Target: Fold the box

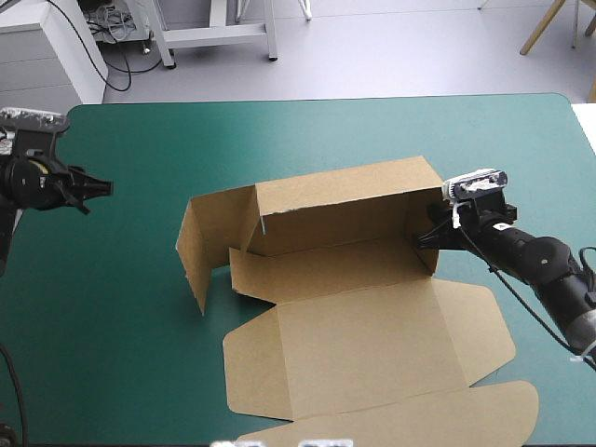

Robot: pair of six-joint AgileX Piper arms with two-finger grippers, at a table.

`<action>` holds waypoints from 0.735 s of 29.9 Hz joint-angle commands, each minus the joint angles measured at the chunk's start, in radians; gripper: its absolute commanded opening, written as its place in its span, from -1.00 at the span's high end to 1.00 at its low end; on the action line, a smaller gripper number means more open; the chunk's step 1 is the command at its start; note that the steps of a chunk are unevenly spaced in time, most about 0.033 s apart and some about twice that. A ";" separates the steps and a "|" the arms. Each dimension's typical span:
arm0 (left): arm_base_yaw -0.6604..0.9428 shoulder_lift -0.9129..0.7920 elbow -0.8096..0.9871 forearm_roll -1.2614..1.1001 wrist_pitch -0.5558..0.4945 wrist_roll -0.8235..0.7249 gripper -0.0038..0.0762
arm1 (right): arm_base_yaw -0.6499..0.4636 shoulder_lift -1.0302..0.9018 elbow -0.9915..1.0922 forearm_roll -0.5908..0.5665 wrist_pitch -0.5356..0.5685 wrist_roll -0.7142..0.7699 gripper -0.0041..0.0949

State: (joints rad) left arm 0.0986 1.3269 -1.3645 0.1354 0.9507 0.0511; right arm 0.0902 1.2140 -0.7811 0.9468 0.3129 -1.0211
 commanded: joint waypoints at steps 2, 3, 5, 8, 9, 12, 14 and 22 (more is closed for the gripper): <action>0.028 -0.117 0.170 -0.022 -0.189 -0.051 0.13 | -0.001 -0.021 -0.037 0.031 -0.045 0.039 0.96; 0.028 -0.136 0.215 -0.023 -0.208 -0.060 0.13 | -0.001 -0.021 -0.037 0.031 -0.045 0.039 0.96; 0.028 -0.172 0.289 -0.040 -0.239 -0.062 0.13 | -0.001 -0.021 -0.037 0.031 -0.041 0.047 0.96; 0.028 -0.227 0.389 -0.045 -0.290 -0.083 0.13 | -0.001 -0.021 -0.037 0.031 -0.038 0.055 0.96; 0.028 -0.246 0.417 -0.049 -0.303 -0.085 0.13 | -0.001 -0.021 -0.037 0.031 -0.037 0.055 0.96; 0.028 -0.295 0.472 -0.056 -0.322 -0.085 0.13 | -0.001 -0.021 -0.037 0.031 -0.027 0.055 0.96; 0.028 -0.312 0.483 -0.056 -0.322 -0.085 0.13 | -0.001 -0.021 -0.039 0.026 -0.016 0.062 0.96; 0.028 -0.324 0.483 -0.056 -0.310 -0.070 0.13 | -0.001 -0.012 -0.175 -0.354 0.152 0.502 0.95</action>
State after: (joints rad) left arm 0.1239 1.0221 -0.8545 0.0871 0.6997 -0.0174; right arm 0.0902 1.2151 -0.8638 0.7172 0.4239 -0.7146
